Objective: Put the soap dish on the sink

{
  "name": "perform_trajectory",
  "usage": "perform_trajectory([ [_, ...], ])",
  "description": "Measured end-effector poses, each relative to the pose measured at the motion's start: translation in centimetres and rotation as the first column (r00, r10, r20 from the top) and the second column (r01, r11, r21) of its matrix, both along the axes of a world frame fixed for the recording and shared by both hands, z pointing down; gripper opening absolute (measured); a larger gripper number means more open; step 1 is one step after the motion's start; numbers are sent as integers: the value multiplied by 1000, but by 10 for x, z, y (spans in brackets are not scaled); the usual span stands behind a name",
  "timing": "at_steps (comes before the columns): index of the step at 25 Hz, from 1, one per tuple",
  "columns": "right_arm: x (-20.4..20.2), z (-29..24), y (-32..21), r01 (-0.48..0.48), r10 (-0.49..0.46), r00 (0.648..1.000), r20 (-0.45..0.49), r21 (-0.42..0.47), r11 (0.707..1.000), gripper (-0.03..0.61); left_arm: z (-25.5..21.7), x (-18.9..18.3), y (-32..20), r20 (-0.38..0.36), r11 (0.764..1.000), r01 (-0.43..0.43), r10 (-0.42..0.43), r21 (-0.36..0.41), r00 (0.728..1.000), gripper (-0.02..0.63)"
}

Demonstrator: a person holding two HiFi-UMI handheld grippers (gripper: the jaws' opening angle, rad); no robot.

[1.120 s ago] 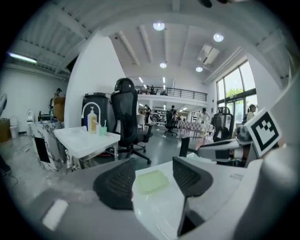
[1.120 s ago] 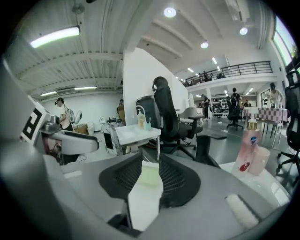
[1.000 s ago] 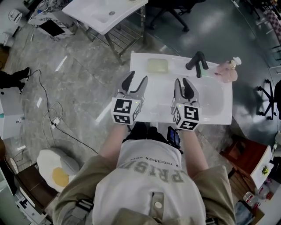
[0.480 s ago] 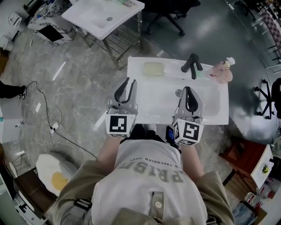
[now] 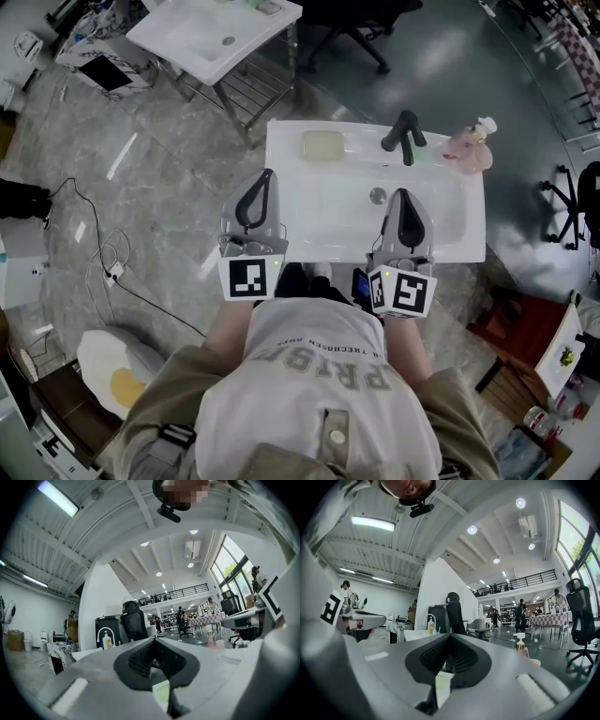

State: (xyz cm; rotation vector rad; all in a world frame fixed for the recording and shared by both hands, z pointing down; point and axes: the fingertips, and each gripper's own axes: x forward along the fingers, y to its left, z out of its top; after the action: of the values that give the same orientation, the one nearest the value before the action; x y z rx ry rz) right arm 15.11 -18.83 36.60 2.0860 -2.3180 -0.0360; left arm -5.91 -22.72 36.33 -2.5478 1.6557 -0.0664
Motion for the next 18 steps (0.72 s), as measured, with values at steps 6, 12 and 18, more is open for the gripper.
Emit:
perform_trajectory([
  [6,2,-10,0,3,-3,1000,5,28,1000,6,-7,3,1,20,1000,-2,2,29,1000,6],
  [12,0,-16,0,1,0,1000,-19,51,999,5,-12,2,2,24,999,2,-3,45,1000,6],
  [18,0,-21,-2,-1,3,999,-33,63,998,0,-17,3,2,26,999,0,-2,50,1000,6],
])
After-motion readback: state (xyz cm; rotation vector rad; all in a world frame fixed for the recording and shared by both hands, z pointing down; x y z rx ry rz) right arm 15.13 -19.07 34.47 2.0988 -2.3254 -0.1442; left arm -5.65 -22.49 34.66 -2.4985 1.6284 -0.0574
